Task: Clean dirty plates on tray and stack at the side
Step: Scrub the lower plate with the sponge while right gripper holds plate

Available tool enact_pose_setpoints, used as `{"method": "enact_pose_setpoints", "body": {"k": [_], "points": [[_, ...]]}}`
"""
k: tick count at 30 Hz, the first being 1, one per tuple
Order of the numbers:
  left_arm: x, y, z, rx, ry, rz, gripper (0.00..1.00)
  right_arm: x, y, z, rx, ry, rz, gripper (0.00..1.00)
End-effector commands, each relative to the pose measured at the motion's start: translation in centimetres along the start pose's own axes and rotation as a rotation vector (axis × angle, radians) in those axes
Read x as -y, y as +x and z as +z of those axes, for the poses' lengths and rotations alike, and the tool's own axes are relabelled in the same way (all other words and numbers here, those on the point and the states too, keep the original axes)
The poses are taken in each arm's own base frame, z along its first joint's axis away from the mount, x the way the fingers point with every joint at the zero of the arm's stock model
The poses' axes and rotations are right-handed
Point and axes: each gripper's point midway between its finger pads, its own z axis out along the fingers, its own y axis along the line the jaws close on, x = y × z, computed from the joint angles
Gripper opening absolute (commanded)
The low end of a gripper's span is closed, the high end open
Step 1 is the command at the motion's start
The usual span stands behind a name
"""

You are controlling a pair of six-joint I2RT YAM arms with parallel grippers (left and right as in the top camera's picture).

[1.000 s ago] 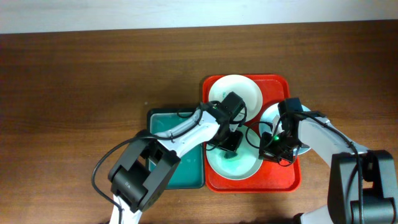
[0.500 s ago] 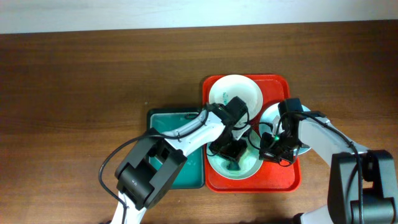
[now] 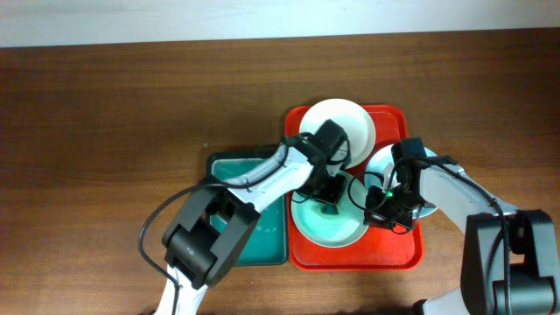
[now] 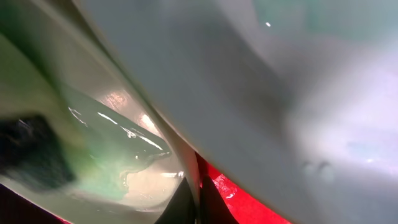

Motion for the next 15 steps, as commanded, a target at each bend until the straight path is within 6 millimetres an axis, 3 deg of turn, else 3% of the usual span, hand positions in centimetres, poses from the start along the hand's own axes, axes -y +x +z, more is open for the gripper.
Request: {"method": "enact_pose_setpoints", "body": {"k": [1,5,7,8,9,10,14,15], "points": [[3.5,2.8,2.6,-0.106,0.095,0.088,0.00,1.3,-0.3,0.4,0.009,0.060,0.017,0.04],[2.2,4.0,1.8,-0.168,0.107,0.045,0.00,1.3,-0.2,0.4,0.008,0.060,0.018,0.04],[-1.0,3.8,1.5,-0.160,-0.025,0.016,0.00,1.3,-0.1,0.4,0.004,0.061,0.019,0.04],[-4.2,3.7,1.0,-0.151,-0.181,-0.031,0.00,1.3,-0.1,0.4,0.002,0.062,0.019,0.04],[-7.2,3.5,-0.2,-0.129,-0.340,-0.066,0.00,1.3,-0.1,0.4,0.002,0.062,0.017,0.04],[-8.5,3.3,-1.6,-0.106,-0.426,-0.102,0.00,1.3,-0.1,0.4,0.001,0.062,0.017,0.04],[-6.4,1.4,-6.5,0.040,-0.412,-0.124,0.00,1.4,0.0,0.4,-0.002,0.063,0.018,0.04],[-5.4,0.8,-9.1,0.106,-0.388,-0.128,0.00,1.4,0.1,0.4,-0.005,0.065,0.019,0.04]]}}
